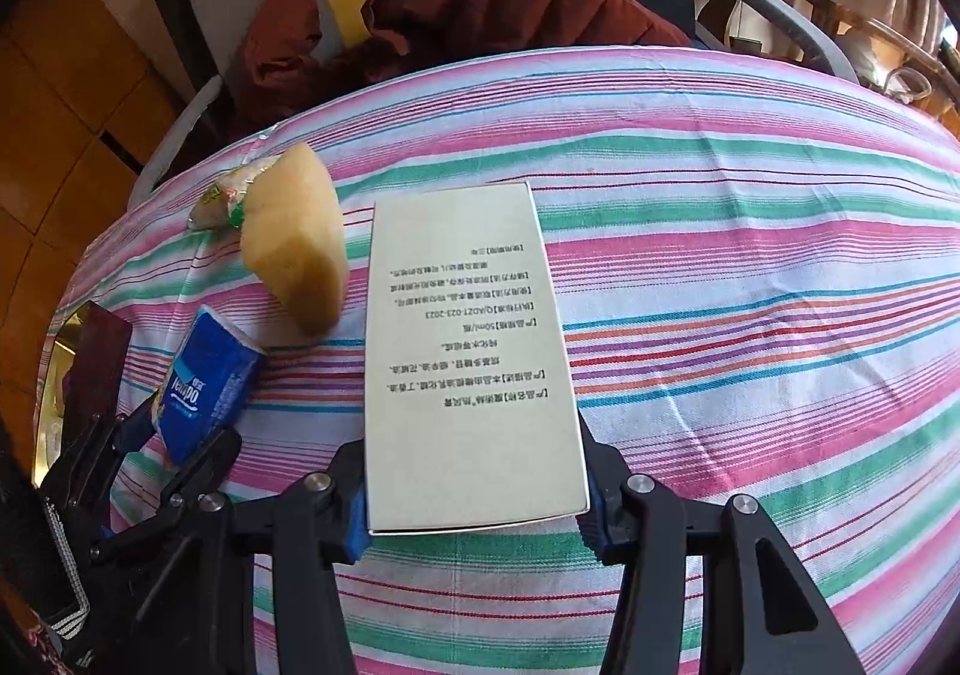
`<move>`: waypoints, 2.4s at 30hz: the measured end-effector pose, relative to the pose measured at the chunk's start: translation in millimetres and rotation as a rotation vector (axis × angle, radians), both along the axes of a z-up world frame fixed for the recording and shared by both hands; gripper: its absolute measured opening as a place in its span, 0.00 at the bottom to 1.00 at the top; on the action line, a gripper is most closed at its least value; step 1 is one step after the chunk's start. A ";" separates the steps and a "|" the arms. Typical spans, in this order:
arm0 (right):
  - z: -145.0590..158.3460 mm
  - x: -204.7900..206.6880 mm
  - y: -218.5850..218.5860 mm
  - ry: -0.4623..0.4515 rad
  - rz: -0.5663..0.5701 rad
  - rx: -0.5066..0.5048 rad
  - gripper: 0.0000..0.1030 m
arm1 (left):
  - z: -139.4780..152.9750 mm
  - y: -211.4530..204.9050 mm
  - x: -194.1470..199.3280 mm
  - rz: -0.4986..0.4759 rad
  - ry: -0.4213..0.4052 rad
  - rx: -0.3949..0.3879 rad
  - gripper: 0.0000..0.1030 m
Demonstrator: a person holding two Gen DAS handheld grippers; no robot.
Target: Organize objects
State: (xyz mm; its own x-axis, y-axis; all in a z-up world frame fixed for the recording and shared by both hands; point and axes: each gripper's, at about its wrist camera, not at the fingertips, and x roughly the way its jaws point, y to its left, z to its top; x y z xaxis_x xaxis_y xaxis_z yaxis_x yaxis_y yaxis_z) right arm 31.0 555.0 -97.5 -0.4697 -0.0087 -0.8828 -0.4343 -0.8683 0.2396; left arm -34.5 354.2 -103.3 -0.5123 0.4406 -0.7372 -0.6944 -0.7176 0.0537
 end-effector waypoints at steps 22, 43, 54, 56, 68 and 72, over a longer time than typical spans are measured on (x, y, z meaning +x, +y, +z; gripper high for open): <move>9.3 2.0 0.4 0.062 0.012 -0.003 0.49 | 35.6 -74.1 60.0 0.077 0.059 0.165 0.52; 39.7 12.6 -22.4 0.204 0.077 0.087 0.49 | 75.6 -272.3 46.7 0.510 -0.003 0.268 0.52; 61.2 11.9 -86.1 0.371 0.327 0.122 0.49 | 52.4 -350.8 26.1 0.780 -0.128 0.283 0.52; 58.9 11.9 -94.5 0.375 0.355 0.109 0.49 | 47.6 -356.3 21.8 0.819 -0.144 0.283 0.52; 57.8 13.4 -101.7 0.401 0.388 0.081 0.49 | 37.5 -369.5 13.0 0.925 -0.165 0.259 0.52; 58.6 13.4 -103.0 0.403 0.395 0.090 0.49 | 41.0 -371.5 18.6 0.955 -0.147 0.277 0.53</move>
